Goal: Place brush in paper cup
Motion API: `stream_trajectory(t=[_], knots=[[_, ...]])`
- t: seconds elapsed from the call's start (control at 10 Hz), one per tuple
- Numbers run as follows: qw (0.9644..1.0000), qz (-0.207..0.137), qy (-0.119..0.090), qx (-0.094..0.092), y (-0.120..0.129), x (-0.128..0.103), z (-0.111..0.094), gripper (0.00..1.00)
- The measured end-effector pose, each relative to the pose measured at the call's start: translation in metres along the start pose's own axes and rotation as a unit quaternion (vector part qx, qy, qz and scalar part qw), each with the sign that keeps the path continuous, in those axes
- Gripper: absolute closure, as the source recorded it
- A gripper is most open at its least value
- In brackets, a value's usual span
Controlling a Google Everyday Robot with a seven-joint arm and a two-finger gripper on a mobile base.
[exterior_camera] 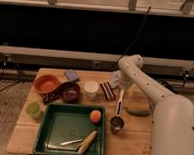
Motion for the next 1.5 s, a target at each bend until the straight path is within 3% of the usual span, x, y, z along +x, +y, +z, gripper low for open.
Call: stream_trajectory(t=[0.4, 1.0, 1.1, 1.2, 1.5], knots=[[0.9999, 0.007, 0.011, 0.008, 0.004, 0.018, 0.003, 0.25], [0.9991, 0.012, -0.032, 0.027, 0.005, 0.008, 0.006, 0.84], [0.9989, 0.013, -0.033, 0.031, 0.006, 0.006, 0.002, 0.95], [0.9987, 0.013, -0.031, 0.038, 0.006, 0.006, -0.007, 1.0], [0.9982, 0.005, -0.012, 0.059, -0.002, 0.008, -0.044, 1.0]])
